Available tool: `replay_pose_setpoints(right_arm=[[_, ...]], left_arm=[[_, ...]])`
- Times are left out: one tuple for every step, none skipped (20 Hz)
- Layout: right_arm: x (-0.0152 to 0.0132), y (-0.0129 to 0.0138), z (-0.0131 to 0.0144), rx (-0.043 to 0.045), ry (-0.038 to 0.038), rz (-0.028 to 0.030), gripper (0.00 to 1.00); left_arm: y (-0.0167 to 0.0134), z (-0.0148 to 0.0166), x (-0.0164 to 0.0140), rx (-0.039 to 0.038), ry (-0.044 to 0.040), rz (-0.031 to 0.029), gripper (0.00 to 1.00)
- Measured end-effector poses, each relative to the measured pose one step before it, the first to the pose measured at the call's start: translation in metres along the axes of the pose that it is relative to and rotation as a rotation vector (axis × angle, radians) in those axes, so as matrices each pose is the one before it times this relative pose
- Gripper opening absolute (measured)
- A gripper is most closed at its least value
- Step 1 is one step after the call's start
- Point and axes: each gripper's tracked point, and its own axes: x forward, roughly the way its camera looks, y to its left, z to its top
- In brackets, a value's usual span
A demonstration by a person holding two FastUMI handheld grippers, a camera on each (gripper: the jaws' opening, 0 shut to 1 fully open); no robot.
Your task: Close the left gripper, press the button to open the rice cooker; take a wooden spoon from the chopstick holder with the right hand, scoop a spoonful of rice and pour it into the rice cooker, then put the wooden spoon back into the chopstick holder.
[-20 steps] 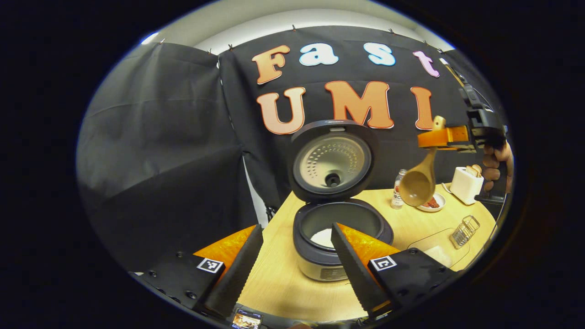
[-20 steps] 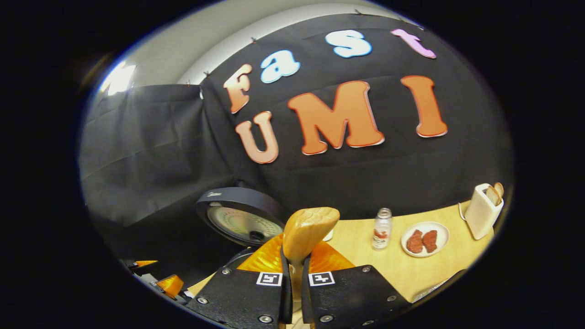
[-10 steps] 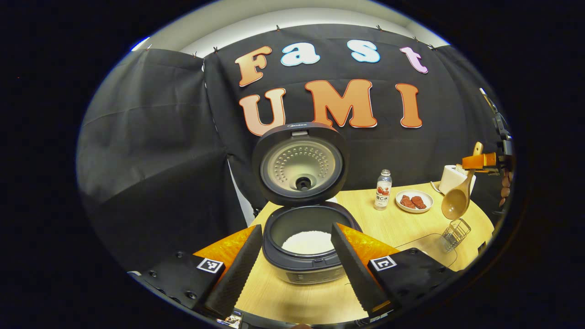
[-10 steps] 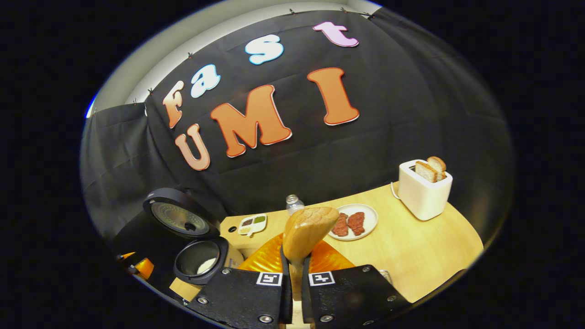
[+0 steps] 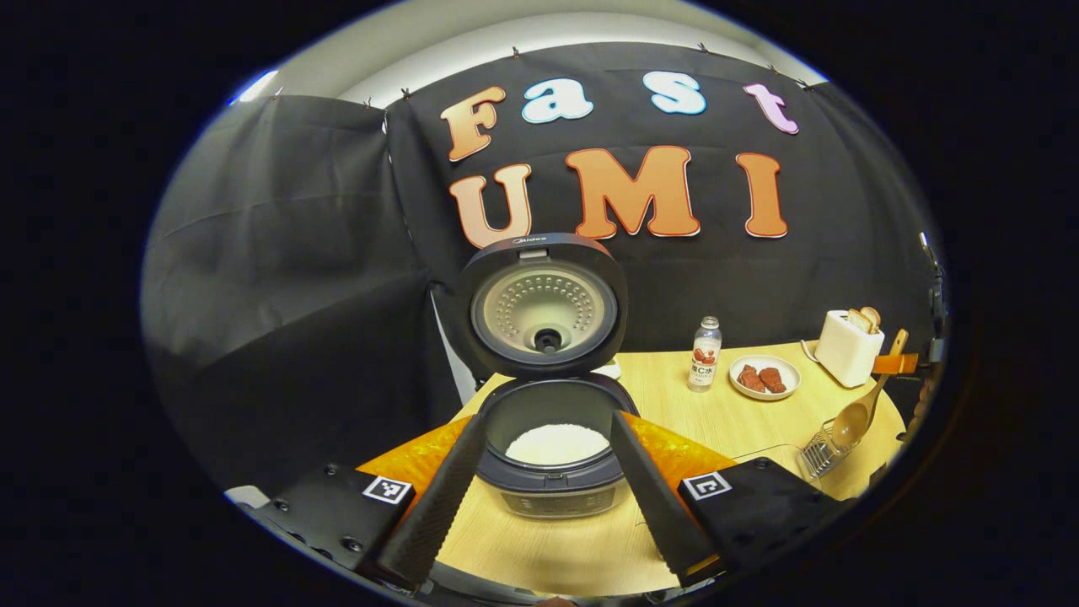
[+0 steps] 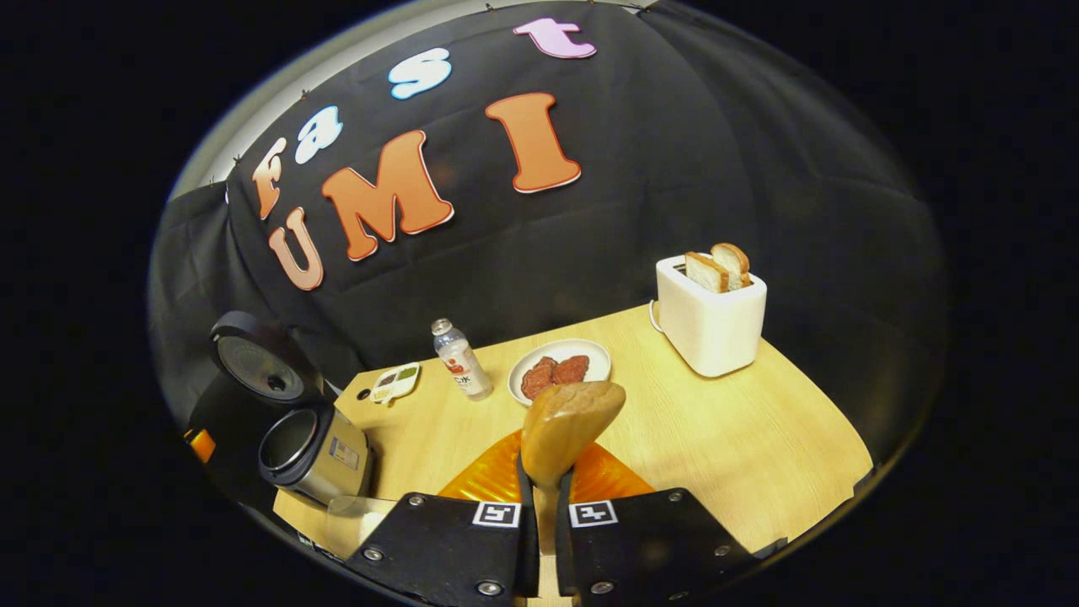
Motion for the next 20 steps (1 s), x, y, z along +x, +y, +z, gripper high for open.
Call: replay_pose_setpoints(right_arm=[[0.00425,-0.00163,-0.00739,0.00092,0.01431,0.0056,0.07],[0.00458,-0.00162,-0.00581,0.0008,0.0091,0.0024,0.07],[0.00467,-0.00237,-0.00604,0.00215,0.0133,-0.00039,0.07],[0.0034,-0.00012,-0.00527,0.00084,0.01284,0.00418,0.07],[0.00314,-0.00048,-0.00537,-0.00186,0.01378,0.00594,0.07],[0.00162,-0.00206,-0.00325,0.00121,0.00675,-0.00135,0.07],[0.00179,-0.00471,-0.00392,0.0061,0.01073,-0.00895,0.07],[0.00014,-0.00333,-0.00129,0.01124,0.00864,-0.00843,0.08],[0.00034,0.00017,-0.00493,0.01051,0.02038,-0.00041,0.09],[-0.00142,-0.00069,-0.00451,0.00903,0.01812,-0.00253,0.11],[0.00026,-0.00141,-0.00707,0.00475,0.03633,-0.00407,0.13],[-0.00167,0.00146,-0.00518,0.00301,0.0363,0.00234,0.14],[-0.00502,0.00095,0.00028,0.00593,0.00692,-0.00195,0.18],[-0.00249,-0.00416,0.00567,0.00177,-0.01174,-0.01749,0.19],[-0.00468,-0.00491,0.00994,-0.00329,-0.01663,-0.02174,0.22],[-0.00589,-0.00094,0.00906,-0.00334,-0.01918,-0.01541,0.25],[-0.00513,-0.00027,0.00864,-0.00357,-0.01698,-0.01125,0.32],[-0.00713,-0.00104,0.00861,-0.00286,-0.01534,-0.01064,0.37],[-0.0071,-0.00084,0.01214,-0.00504,-0.02307,-0.01026,0.51],[-0.00754,-0.00019,0.01385,-0.00566,-0.03209,-0.01209,0.48]], left_arm=[[-0.00051,-0.00187,-0.00271,-0.00334,0.0058,0.01423,1.0],[-0.00149,-0.00105,-0.00279,-0.00978,0.00845,0.01641,1.0],[-0.0002,-0.00348,-0.00381,-0.00998,0.01108,0.01041,1.0],[-0.00097,0.00047,-0.00224,-0.01222,0.00826,0.0104,1.0],[-0.0031,-0.00064,-0.00267,-0.00829,0.00462,0.00183,1.0],[-0.00174,0.00051,-0.00255,-0.00069,-0.00047,0.00483,1.0],[0.00003,0.00168,0.0001,-0.00094,-0.00052,0.00183,1.0],[-0.00147,0.00438,0.0014,-0.00172,-0.00571,-0.00394,1.0],[0.00053,0.00439,0.00451,0.00066,-0.00728,-0.00507,1.0],[-0.00016,0.00617,0.00584,-0.00416,-0.00385,-0.00729,0.94],[0.00125,0.00674,0.00837,-0.00851,-0.00436,-0.00574,0.97],[0.00081,0.01036,0.00836,-0.00915,-0.01379,-0.01114,1.0],[0.00351,0.01291,0.00969,-0.00843,-0.02074,0.0005,0.94],[0.00295,0.01195,0.01101,-0.0034,-0.01239,-0.00192,0.94],[0.00375,0.01014,0.01041,-0.00436,-0.01245,0.00099,1.0],[0.00322,0.01073,0.00989,-0.00909,-0.00901,-0.00123,1.0],[-0.00025,0.01145,0.0089,-0.01227,-0.00965,-0.00772,1.0],[-0.00186,0.01209,0.01016,-0.01638,-0.01664,-0.00322,1.0],[-0.00443,0.01016,0.00974,-0.02365,-0.01466,-0.01492,0.94],[-0.00593,0.00944,0.01036,-0.01233,-0.0083,-0.00726,1.0]])
